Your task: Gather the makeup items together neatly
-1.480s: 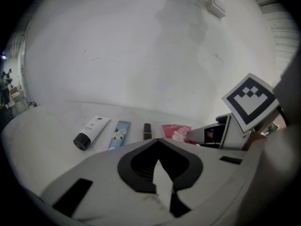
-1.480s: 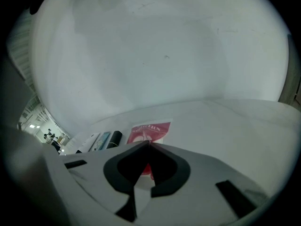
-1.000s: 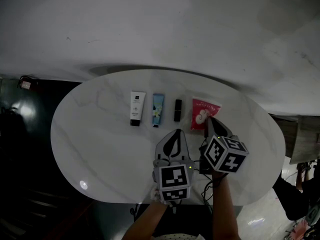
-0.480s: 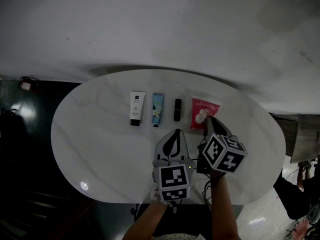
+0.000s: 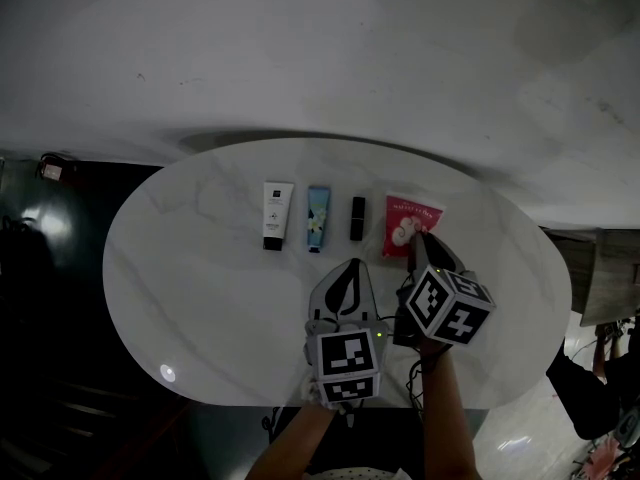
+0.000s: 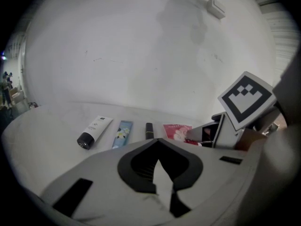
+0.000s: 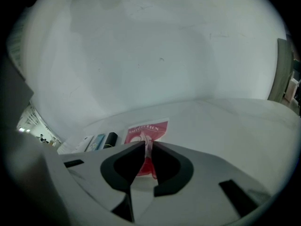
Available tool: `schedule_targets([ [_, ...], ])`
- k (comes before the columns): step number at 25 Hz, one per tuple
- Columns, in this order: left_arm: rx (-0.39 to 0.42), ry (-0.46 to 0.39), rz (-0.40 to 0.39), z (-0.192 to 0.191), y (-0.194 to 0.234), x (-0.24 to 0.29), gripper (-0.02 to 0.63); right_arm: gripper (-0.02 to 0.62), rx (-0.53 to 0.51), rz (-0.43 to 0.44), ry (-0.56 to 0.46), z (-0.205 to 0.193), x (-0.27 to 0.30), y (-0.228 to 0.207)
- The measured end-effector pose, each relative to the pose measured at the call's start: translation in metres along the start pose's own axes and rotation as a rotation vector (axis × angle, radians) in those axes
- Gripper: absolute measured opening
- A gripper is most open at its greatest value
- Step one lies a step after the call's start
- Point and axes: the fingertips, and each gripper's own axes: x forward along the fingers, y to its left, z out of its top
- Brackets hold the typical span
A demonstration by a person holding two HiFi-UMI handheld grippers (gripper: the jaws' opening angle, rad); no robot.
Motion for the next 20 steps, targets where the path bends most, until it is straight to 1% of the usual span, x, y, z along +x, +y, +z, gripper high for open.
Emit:
schedule_targets([
  [9, 0.000, -0.005, 0.001, 0.000, 0.002, -0.005, 0.028, 0.106, 0.002, -0.018, -0.019, 0.001, -0.004, -0.001],
  [12, 0.001, -0.007, -0.001, 0.000, 0.002, -0.006, 0.028, 0.107, 0.002, -0.027, -0.033, 0.004, -0.007, -0.003],
  [17, 0.000, -0.012, -0.004, -0.001, 0.001, -0.010, 0.028, 0.107, -0.004, -0.039, -0.072, 0.013, -0.019, -0.005],
  [20, 0.000, -0.019, -0.006, 0.001, 0.001, -0.013, 0.028, 0.106, -0.011, -0.037, -0.113, 0.021, -0.029, -0.001],
])
